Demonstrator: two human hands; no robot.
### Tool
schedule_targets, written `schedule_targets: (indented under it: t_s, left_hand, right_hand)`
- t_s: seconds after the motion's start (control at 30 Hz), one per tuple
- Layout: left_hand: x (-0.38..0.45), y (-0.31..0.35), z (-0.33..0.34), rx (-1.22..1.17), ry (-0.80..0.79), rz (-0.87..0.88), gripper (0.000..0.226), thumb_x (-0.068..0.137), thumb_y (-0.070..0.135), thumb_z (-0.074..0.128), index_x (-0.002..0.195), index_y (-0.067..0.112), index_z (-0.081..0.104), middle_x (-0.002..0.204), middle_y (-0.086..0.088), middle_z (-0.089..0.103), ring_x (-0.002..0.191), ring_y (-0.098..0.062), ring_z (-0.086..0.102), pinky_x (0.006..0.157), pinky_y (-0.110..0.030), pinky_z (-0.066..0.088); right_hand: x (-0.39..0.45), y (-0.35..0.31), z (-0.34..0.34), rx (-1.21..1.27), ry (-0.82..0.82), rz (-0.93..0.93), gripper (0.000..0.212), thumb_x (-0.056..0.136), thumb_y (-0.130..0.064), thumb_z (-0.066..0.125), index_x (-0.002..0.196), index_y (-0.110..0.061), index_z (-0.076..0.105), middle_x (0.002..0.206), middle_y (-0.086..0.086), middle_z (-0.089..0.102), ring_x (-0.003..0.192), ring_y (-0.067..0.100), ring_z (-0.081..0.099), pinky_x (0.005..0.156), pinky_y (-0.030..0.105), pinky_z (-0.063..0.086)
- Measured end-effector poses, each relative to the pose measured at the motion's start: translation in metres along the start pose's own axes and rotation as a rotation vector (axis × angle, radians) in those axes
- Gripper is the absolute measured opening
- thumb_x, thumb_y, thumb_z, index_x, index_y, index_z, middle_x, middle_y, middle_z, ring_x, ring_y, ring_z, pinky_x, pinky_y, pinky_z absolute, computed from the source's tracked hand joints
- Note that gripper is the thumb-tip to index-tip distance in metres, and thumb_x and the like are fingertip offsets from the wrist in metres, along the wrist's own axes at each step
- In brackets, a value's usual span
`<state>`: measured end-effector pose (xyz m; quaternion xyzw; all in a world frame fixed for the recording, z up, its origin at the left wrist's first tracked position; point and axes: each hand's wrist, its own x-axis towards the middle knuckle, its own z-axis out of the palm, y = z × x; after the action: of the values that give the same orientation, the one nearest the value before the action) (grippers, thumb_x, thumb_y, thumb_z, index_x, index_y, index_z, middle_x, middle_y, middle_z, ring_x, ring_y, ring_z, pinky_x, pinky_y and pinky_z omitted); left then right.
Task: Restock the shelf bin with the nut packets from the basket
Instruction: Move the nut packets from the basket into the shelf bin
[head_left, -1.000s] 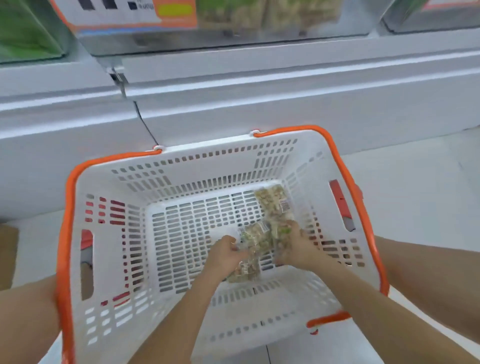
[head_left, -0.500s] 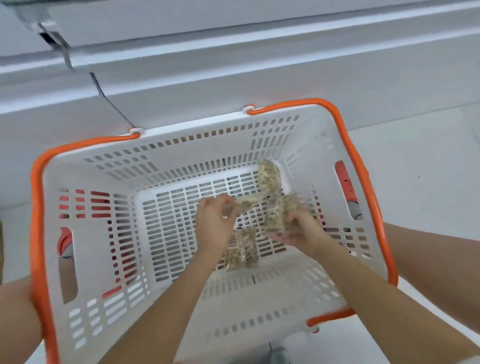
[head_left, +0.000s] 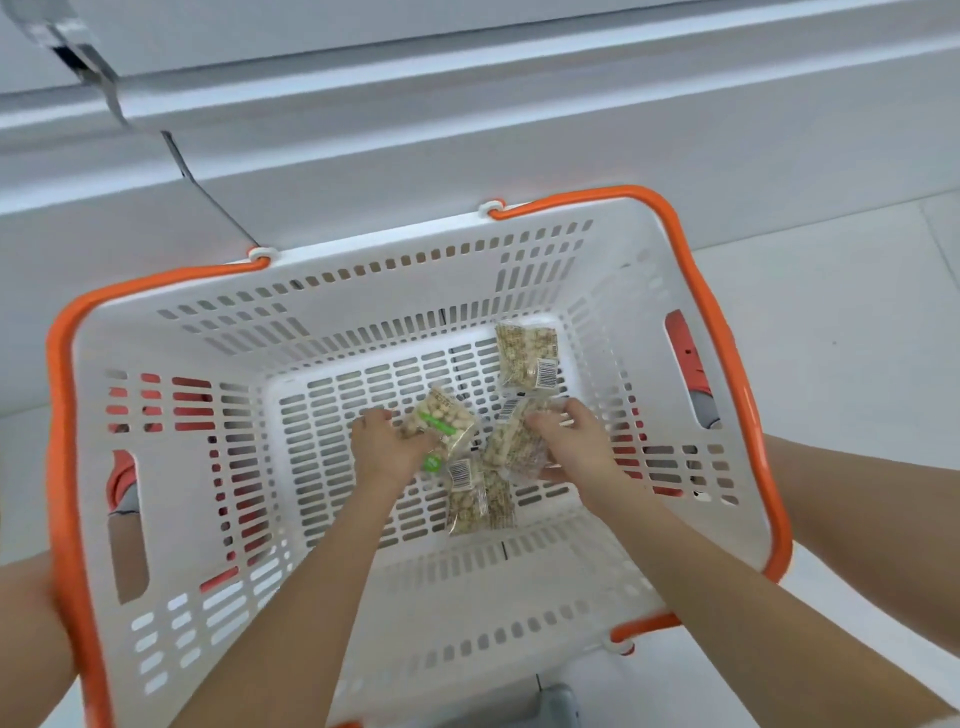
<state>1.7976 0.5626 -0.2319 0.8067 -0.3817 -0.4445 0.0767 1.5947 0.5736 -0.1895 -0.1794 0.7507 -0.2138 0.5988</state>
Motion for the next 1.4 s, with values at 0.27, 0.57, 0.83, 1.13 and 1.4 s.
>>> schedule_targets:
  t_s: [0.27, 0.57, 0.83, 1.13, 1.4]
  left_hand:
    - [0.015, 0.013, -0.013, -0.134, -0.244, -0.149, 0.051, 0.067, 0.022, 0.084, 0.104, 0.014, 0.051, 0.100, -0.005, 0.056, 0.084, -0.019, 0.056, 0.064, -0.026, 0.044]
    - [-0.022, 0.023, -0.054, -1.048, -0.481, -0.120, 0.033, 0.093, 0.006, 0.051, 0.125, -0.001, 0.054, 0.110, -0.019, 0.063, 0.082, -0.022, 0.068, 0.064, -0.032, 0.059]
    - [-0.084, 0.049, -0.108, -1.130, -0.435, 0.003, 0.029, 0.090, 0.026, 0.054, 0.118, 0.015, 0.053, 0.102, -0.009, 0.064, 0.086, -0.022, 0.062, 0.067, -0.034, 0.052]
    - [-0.163, 0.075, -0.174, -1.047, -0.476, 0.247, 0.023, 0.081, 0.008, 0.061, 0.103, 0.006, 0.055, 0.110, -0.019, 0.058, 0.086, -0.033, 0.065, 0.073, -0.054, 0.055]
    - [-0.207, 0.100, -0.238, -0.948, -0.362, 0.363, 0.018, 0.087, -0.007, 0.045, 0.083, 0.007, 0.055, 0.068, -0.006, 0.068, 0.056, -0.020, 0.068, 0.053, -0.038, 0.059]
  right_hand:
    - [-0.033, -0.007, 0.048, -0.561, -0.007, -0.700, 0.033, 0.092, -0.024, 0.059, 0.124, -0.021, 0.054, 0.084, -0.009, 0.063, 0.069, 0.005, 0.057, 0.061, 0.027, 0.051]
    - [-0.040, -0.015, 0.045, -0.958, -0.242, -1.220, 0.037, 0.094, -0.027, 0.047, 0.131, -0.029, 0.046, 0.143, 0.002, 0.050, 0.141, 0.032, 0.032, 0.104, 0.062, 0.037]
    - [-0.110, -0.058, 0.034, -0.699, -0.192, -1.267, 0.037, 0.094, -0.026, 0.056, 0.130, -0.032, 0.055, 0.156, -0.002, 0.023, 0.142, 0.012, 0.023, 0.108, 0.020, 0.025]
    - [-0.185, -0.116, 0.014, -0.436, -0.216, -0.947, 0.073, 0.071, -0.026, 0.084, 0.127, -0.042, 0.041, 0.133, 0.002, 0.041, 0.123, 0.016, 0.043, 0.085, 0.023, 0.043]
    - [-0.227, -0.150, -0.018, -0.258, -0.263, -0.673, 0.040, 0.075, -0.033, 0.080, 0.108, -0.028, 0.058, 0.096, -0.001, 0.061, 0.078, 0.015, 0.057, 0.067, 0.027, 0.045]
